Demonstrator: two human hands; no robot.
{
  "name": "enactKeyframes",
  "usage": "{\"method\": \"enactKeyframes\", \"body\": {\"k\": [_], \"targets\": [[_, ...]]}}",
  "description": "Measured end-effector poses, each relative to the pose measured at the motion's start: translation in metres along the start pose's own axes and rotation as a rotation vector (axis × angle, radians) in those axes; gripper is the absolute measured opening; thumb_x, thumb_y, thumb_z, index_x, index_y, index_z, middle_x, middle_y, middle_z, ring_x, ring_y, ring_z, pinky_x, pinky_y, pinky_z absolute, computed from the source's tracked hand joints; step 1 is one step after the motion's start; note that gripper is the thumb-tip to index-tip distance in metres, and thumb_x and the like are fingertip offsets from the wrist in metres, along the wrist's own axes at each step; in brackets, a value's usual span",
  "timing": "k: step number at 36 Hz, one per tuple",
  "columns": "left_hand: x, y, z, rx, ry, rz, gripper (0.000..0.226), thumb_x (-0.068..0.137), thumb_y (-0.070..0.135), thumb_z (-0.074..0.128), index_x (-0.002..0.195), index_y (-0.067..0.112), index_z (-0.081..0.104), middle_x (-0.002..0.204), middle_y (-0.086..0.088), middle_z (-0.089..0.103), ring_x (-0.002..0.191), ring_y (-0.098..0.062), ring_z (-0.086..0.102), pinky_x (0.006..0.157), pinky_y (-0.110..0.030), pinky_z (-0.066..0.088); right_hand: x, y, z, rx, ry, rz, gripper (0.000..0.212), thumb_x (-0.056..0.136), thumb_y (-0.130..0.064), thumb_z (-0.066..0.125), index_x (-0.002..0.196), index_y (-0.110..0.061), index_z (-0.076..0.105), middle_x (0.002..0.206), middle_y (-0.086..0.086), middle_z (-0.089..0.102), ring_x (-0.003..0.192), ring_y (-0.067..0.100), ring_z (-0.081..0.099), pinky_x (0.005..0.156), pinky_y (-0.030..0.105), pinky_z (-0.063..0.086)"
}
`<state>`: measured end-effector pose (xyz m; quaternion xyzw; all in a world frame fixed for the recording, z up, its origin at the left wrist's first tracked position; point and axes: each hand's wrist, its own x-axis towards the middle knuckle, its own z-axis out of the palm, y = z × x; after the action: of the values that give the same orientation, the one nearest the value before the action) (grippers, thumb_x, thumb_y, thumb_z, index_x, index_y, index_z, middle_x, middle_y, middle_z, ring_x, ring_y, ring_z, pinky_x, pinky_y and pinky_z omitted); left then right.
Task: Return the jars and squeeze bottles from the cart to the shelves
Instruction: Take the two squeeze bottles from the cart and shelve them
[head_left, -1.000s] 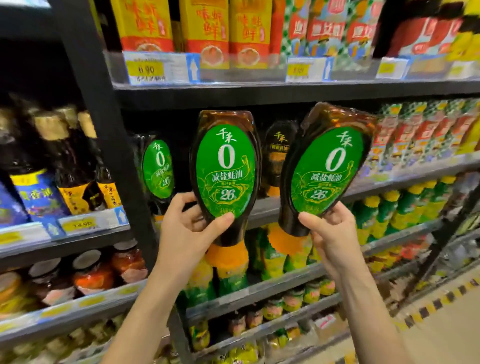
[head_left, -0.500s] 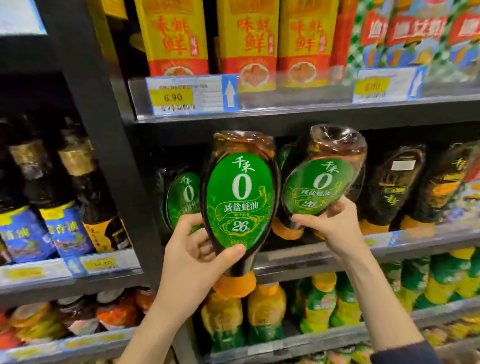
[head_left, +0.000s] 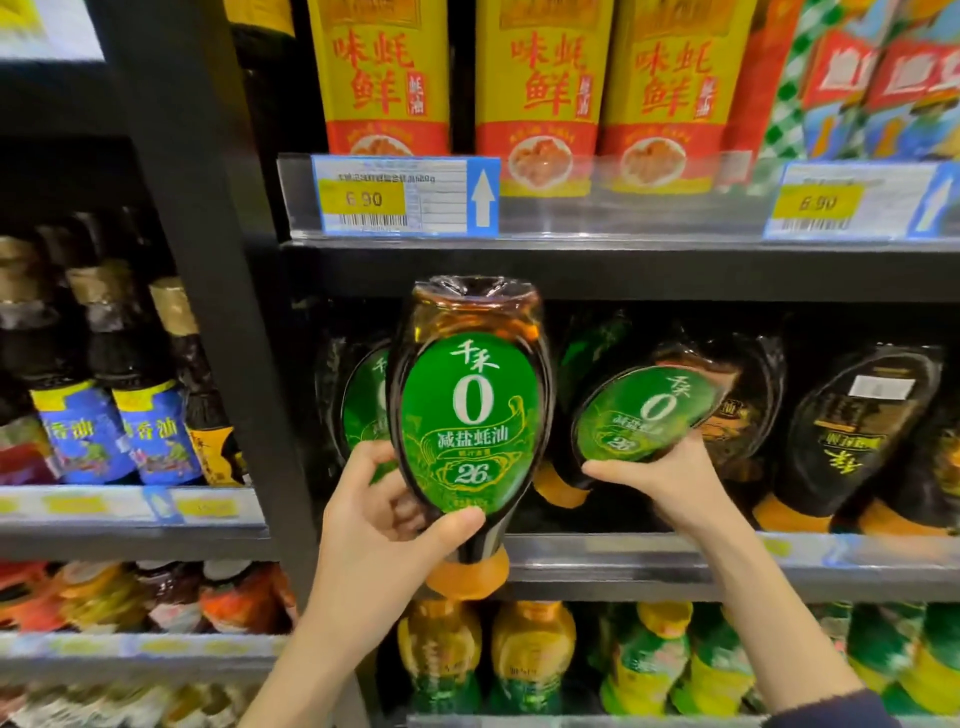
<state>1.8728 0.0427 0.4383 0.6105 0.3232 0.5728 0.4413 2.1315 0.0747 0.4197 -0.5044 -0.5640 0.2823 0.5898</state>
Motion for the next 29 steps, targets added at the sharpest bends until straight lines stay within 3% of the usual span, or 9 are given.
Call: {"method": "enactKeyframes", "body": {"k": [6,9,12,17,21,25,29], "targets": [[-0.003,-0.002,0.006,0.035,0.018,-0.016,0.055,0.058,0.011,0.085,0.101,0.011,0.05,0.088,0.003,0.075,0.081,-0.012,0.071,0.068,-0.017,0.054,0.006,0.004,0.001,-0.122,-0.061,0.083,0.062,0.051,-0.012,0.089,0.106,-0.013,0.061,0.102,-0.001,0.07,0.096,0.008,0.065,0.079,0.017,0.051],[-0.004,-0.002,0.007,0.052,0.026,-0.019,0.054,0.058,0.009,0.084,0.099,0.011,0.05,0.087,0.006,0.075,0.08,-0.01,0.071,0.068,-0.017,0.054,0.009,0.004,0.004,-0.125,-0.075,0.116,0.058,0.052,-0.008,0.088,0.103,-0.012,0.062,0.1,0.001,0.071,0.095,0.009,0.066,0.075,0.015,0.053],[-0.004,-0.003,0.007,0.063,0.033,-0.015,0.056,0.053,0.017,0.082,0.1,0.012,0.051,0.089,0.005,0.075,0.082,-0.011,0.071,0.068,-0.017,0.054,0.013,0.003,0.007,-0.104,-0.087,0.133,0.057,0.052,-0.006,0.088,0.102,-0.015,0.063,0.1,0.001,0.071,0.097,0.013,0.066,0.081,0.025,0.053],[-0.004,-0.002,0.006,0.076,0.037,-0.007,0.054,0.056,0.011,0.078,0.102,0.011,0.05,0.091,0.005,0.075,0.083,-0.012,0.071,0.071,-0.019,0.055,0.013,-0.001,0.009,-0.103,-0.137,0.145,0.051,0.056,-0.001,0.085,0.09,-0.028,0.058,0.094,-0.006,0.068,0.094,0.006,0.063,0.073,0.016,0.049],[-0.005,0.0,0.005,0.06,0.04,0.003,0.062,0.051,0.028,0.079,0.103,0.011,0.05,0.093,0.003,0.075,0.085,-0.014,0.071,0.073,-0.021,0.056,0.015,-0.001,0.009,-0.124,-0.142,0.183,0.061,0.055,-0.005,0.086,0.102,-0.027,0.053,0.101,-0.006,0.065,0.098,0.01,0.06,0.081,0.024,0.047],[-0.006,-0.001,0.004,0.053,0.042,-0.005,0.061,0.051,0.028,0.078,0.103,0.013,0.051,0.093,0.005,0.075,0.086,-0.013,0.071,0.073,-0.02,0.056,0.015,-0.003,0.009,-0.147,-0.149,0.199,0.071,0.058,-0.004,0.085,0.115,-0.023,0.048,0.104,-0.006,0.062,0.1,0.012,0.057,0.086,0.027,0.044],[-0.008,-0.002,0.003,0.063,0.045,-0.016,0.06,0.051,0.029,0.078,0.102,0.015,0.05,0.092,0.005,0.075,0.085,-0.012,0.071,0.072,-0.019,0.055,0.014,-0.005,0.008,-0.142,-0.165,0.225,0.073,0.059,-0.003,0.084,0.119,-0.021,0.046,0.101,-0.01,0.061,0.095,0.005,0.056,0.077,0.017,0.044]]}}
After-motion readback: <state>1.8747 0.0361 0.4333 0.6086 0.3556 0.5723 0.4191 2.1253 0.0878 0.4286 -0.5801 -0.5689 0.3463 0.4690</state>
